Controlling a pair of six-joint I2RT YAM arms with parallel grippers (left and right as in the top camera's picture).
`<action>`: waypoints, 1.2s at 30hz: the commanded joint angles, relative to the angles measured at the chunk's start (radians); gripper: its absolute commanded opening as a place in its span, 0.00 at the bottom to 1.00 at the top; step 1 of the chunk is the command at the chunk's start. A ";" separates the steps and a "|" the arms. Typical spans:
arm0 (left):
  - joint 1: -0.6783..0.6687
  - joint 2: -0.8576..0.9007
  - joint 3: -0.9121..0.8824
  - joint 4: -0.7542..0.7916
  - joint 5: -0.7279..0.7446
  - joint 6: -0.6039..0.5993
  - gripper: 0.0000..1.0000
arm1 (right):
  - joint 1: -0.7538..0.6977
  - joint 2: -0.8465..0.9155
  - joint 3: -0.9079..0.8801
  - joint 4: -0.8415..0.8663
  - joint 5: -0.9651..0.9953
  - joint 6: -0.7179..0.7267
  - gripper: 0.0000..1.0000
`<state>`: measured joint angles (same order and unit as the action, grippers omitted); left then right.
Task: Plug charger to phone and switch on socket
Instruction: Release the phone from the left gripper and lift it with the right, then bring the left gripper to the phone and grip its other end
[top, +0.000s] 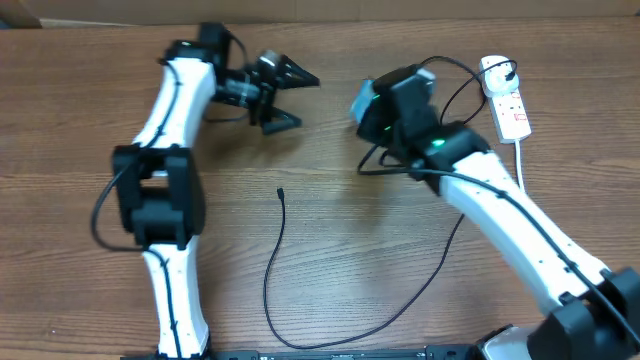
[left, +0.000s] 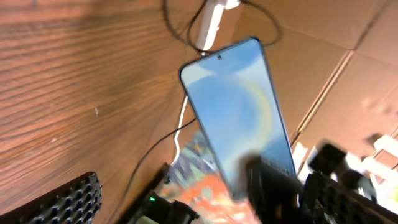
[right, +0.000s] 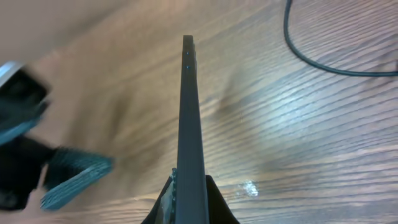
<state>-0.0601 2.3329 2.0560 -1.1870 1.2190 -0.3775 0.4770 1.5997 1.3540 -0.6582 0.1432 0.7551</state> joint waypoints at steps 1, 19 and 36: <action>0.037 -0.225 0.023 -0.085 -0.088 0.239 1.00 | -0.048 -0.087 0.029 0.014 -0.177 0.055 0.04; 0.038 -0.770 0.022 -0.248 -0.740 -0.039 1.00 | -0.250 -0.146 0.028 0.309 -1.009 0.394 0.04; -0.142 -0.751 -0.282 0.243 -0.689 -0.454 1.00 | -0.246 -0.146 0.028 0.394 -1.004 0.612 0.04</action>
<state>-0.1959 1.5730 1.8091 -1.0225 0.4770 -0.6888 0.2298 1.4891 1.3540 -0.2985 -0.8528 1.2991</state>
